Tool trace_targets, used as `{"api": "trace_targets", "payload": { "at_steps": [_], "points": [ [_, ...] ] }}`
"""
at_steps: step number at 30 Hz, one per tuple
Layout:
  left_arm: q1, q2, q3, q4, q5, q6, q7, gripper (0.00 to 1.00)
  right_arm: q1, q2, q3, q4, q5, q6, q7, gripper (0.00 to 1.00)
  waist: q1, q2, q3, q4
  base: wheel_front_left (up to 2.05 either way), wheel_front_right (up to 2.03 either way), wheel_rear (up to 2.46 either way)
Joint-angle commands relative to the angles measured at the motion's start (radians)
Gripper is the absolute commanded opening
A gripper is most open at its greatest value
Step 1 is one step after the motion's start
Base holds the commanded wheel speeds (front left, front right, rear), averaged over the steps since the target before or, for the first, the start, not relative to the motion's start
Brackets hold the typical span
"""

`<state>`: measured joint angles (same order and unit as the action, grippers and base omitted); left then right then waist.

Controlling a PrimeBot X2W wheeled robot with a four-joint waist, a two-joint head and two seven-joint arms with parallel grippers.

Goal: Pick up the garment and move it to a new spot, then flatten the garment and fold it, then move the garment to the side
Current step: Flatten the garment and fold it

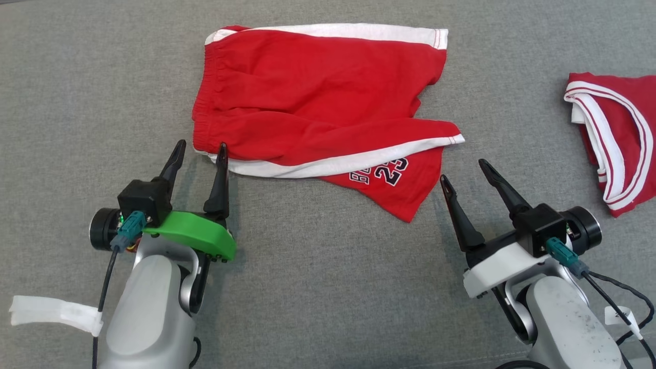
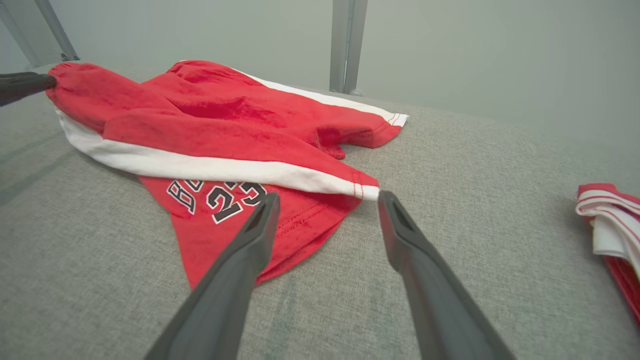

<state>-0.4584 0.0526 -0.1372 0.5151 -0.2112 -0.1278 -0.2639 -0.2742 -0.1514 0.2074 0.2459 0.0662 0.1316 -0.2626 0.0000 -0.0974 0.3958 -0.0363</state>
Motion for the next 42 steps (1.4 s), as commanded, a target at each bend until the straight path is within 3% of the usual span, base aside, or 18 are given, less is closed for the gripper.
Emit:
{"api": "trace_targets", "payload": {
  "at_steps": [1,5,6,7,8,20,21,22,23,29,35,42],
  "points": [
    [-0.026,0.013,-0.014,0.014,-0.016,-0.005,0.000,1.00,-0.015,0.003,0.007,0.001,0.005,-0.002,-0.001,1.00,0.0000,-0.0001,0.018,-0.016,0.00,0.00,0.00],
    [-0.066,0.025,-0.039,0.041,-0.044,-0.004,0.000,1.00,-0.021,0.006,0.023,0.004,0.008,-0.002,-0.001,1.00,0.0000,-0.0001,0.035,-0.025,0.00,0.00,0.00],
    [-0.075,0.027,-0.044,0.043,-0.050,-0.004,0.000,0.69,-0.022,0.007,0.026,0.005,0.010,-0.002,-0.001,1.00,0.0000,-0.0001,0.039,-0.027,0.00,0.00,0.00],
    [-0.083,0.030,-0.050,0.041,-0.052,-0.004,0.000,0.23,-0.026,0.007,0.027,0.005,0.013,-0.002,-0.001,1.00,0.0000,-0.0001,0.043,-0.028,0.00,0.00,0.00],
    [-0.089,0.033,-0.056,0.036,-0.055,-0.005,0.000,0.00,-0.030,0.006,0.028,0.005,0.015,-0.002,-0.001,1.00,0.0000,-0.0001,0.048,-0.029,0.00,0.00,0.00],
    [-0.241,0.068,0.002,0.065,0.006,-0.003,0.000,0.00,-0.067,0.021,0.059,0.002,0.031,-0.002,-0.001,1.00,0.0000,-0.0001,0.115,-0.067,0.00,0.00,0.00],
    [-0.258,0.068,0.009,0.074,0.016,0.000,0.000,0.28,-0.072,0.022,0.068,0.005,0.032,-0.002,-0.001,1.00,0.0000,-0.0001,0.121,-0.072,0.00,0.00,0.00],
    [-0.274,0.066,0.021,0.093,0.022,0.005,0.000,0.72,-0.077,0.026,0.079,0.006,0.036,-0.002,-0.001,1.00,0.0000,-0.0001,0.126,-0.078,0.00,0.00,0.00],
    [-0.287,0.063,0.032,0.111,0.029,0.012,0.000,1.00,-0.079,0.028,0.091,0.009,0.040,-0.002,-0.001,1.00,0.0000,-0.0001,0.130,-0.082,0.00,0.00,0.00],
    [-0.327,0.037,0.084,0.153,0.052,0.044,0.000,1.00,-0.076,0.015,0.178,0.007,0.074,-0.002,-0.001,1.00,0.0000,-0.0001,0.128,-0.081,0.00,0.00,0.00],
    [-0.220,0.008,0.149,0.020,0.049,0.043,0.000,1.00,-0.058,-0.011,0.264,-0.004,0.102,-0.002,-0.001,1.00,0.0000,-0.0001,0.094,-0.035,0.00,0.00,0.00],
    [-0.037,-0.001,0.160,-0.107,0.018,0.033,0.000,1.00,-0.085,-0.018,0.350,0.030,0.129,-0.002,-0.001,1.00,0.0000,-0.0001,0.046,0.031,0.00,0.00,0.00]
  ]
}}
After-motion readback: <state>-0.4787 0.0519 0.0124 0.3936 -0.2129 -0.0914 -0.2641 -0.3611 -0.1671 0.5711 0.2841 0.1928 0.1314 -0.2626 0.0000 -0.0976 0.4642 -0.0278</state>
